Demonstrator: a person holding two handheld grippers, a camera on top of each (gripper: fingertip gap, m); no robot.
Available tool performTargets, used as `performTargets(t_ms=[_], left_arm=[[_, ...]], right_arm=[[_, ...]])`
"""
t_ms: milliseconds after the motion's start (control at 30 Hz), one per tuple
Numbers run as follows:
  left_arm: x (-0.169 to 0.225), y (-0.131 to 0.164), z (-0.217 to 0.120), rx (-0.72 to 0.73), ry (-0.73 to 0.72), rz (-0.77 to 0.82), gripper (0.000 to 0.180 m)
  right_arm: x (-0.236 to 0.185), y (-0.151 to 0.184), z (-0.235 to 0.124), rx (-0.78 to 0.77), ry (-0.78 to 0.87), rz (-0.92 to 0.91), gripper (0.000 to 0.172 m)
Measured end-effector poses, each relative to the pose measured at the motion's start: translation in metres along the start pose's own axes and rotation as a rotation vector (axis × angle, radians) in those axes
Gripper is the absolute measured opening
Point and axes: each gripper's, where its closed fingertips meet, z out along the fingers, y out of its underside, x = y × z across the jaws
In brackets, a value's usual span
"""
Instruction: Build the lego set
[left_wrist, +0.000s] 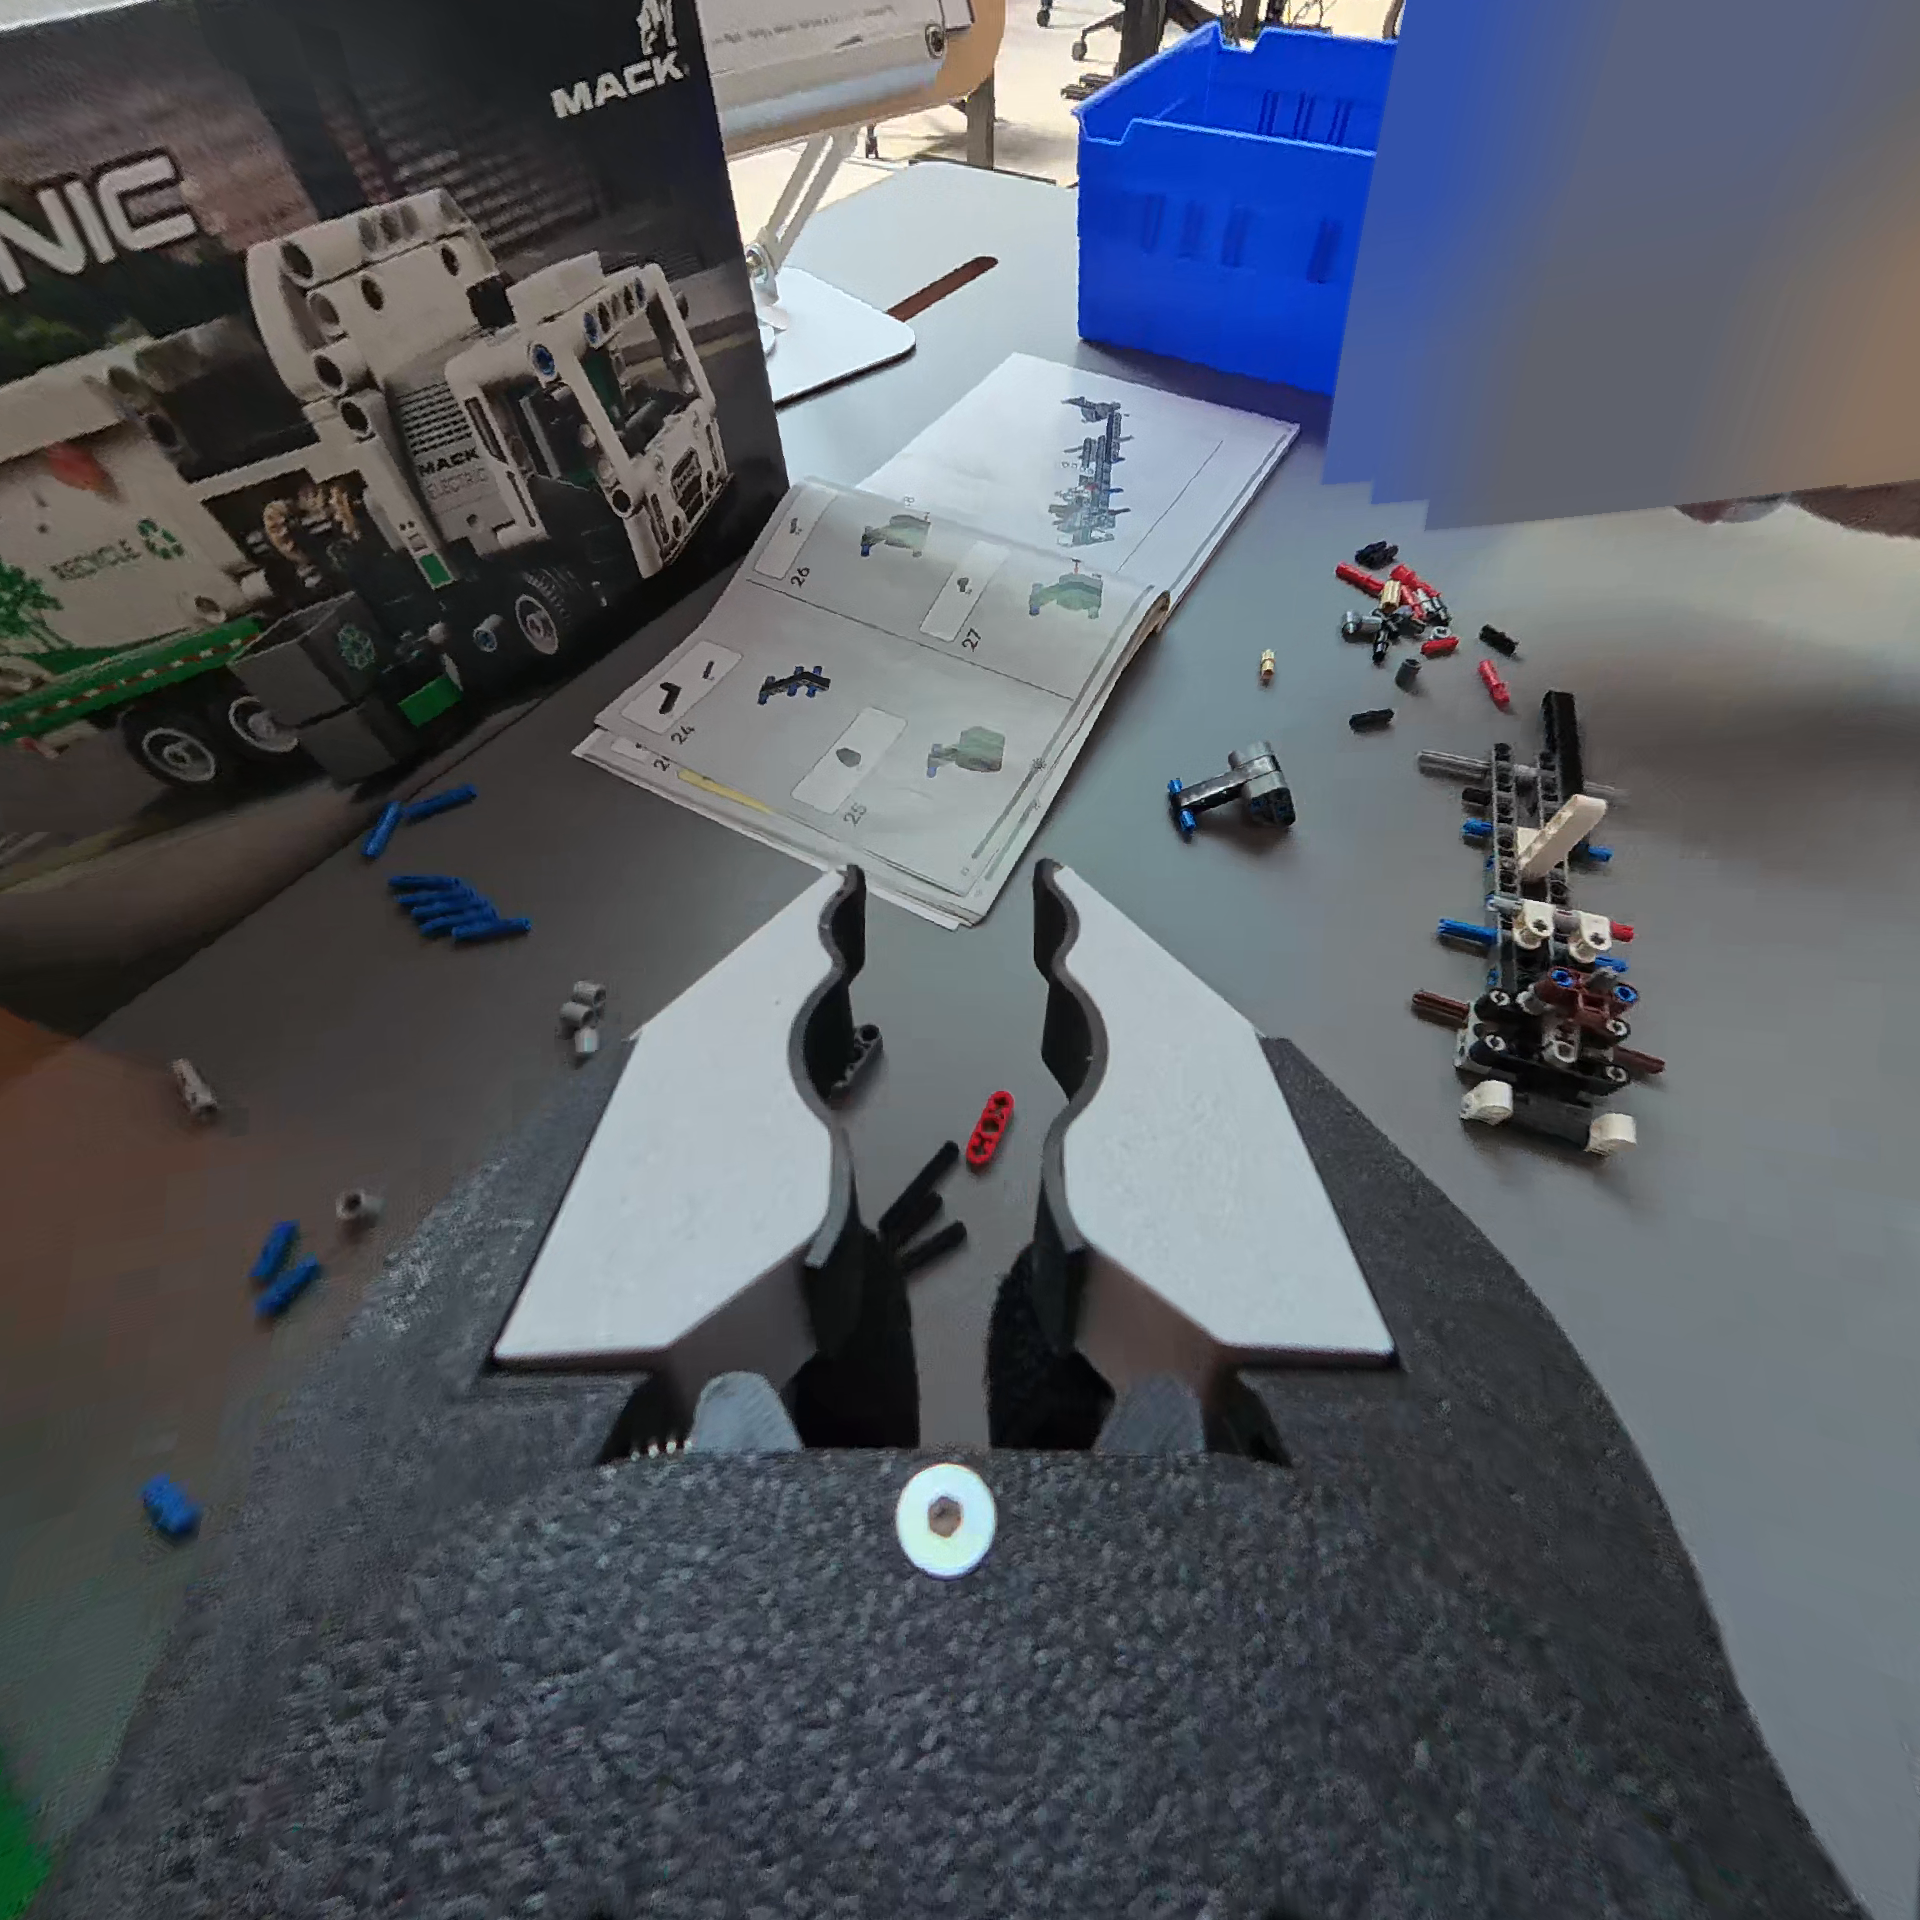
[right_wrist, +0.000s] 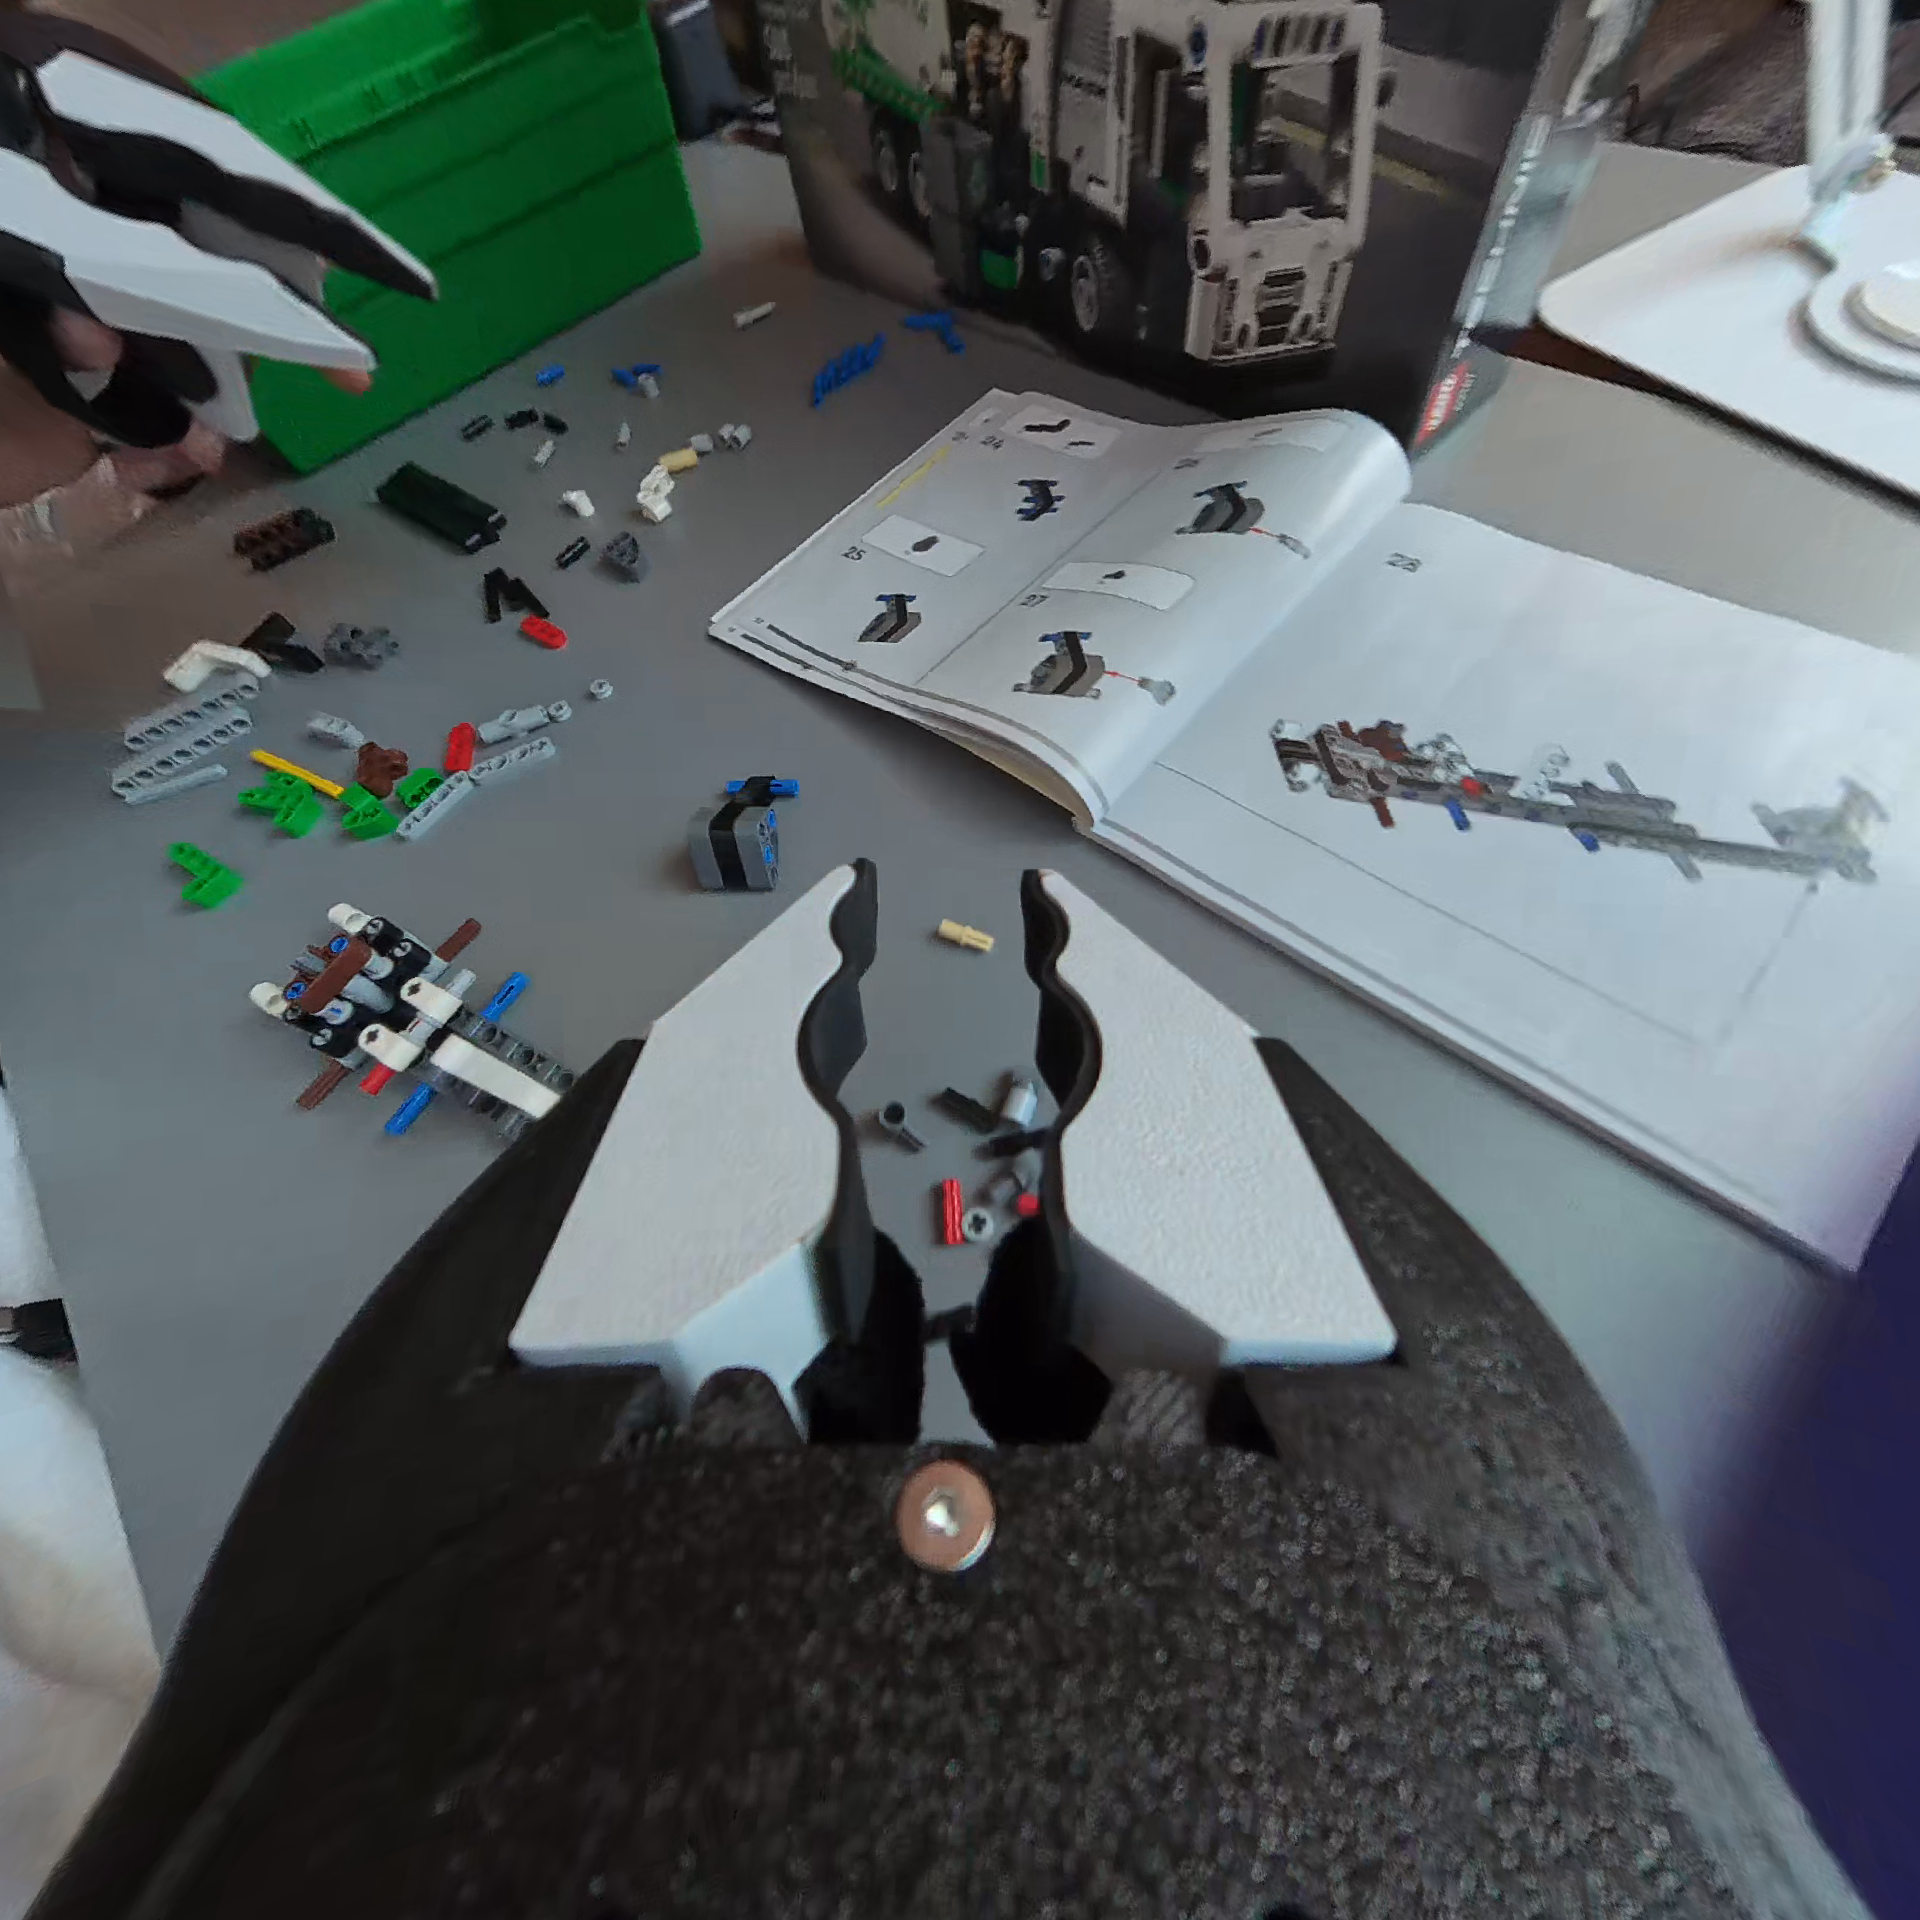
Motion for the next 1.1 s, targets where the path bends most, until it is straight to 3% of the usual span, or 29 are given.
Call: performTargets(t_ms=[233, 367, 467, 667, 800, 1100], left_arm=[[0.011, 0.026, -0.049, 0.054, -0.068, -0.252, 0.029], [0.022, 0.049, -0.065, 0.045, -0.173, -0.219, 0.026], [0.025, 0.058, -0.074, 0.032, -0.263, -0.133, 0.024], [0.039, 0.057, -0.069, 0.026, -0.149, -0.23, 0.022], [0.033, 0.066, -0.067, -0.01, -0.194, -0.219, 0.021], [0.033, 0.07, -0.061, -0.033, -0.197, -0.192, 0.014]], right_arm=[[0.003, 0.02, -0.053, 0.194, 0.178, 0.098, 0.029], [-0.016, 0.038, -0.054, 0.154, 0.146, 0.201, 0.024], [-0.015, 0.04, -0.057, 0.22, 0.17, 0.182, 0.025], [-0.014, 0.037, -0.062, 0.278, 0.196, 0.082, 0.026], [-0.025, 0.034, -0.066, 0.324, 0.214, 0.031, 0.024], [-0.025, 0.048, -0.055, 0.194, 0.26, -0.016, 0.019]])
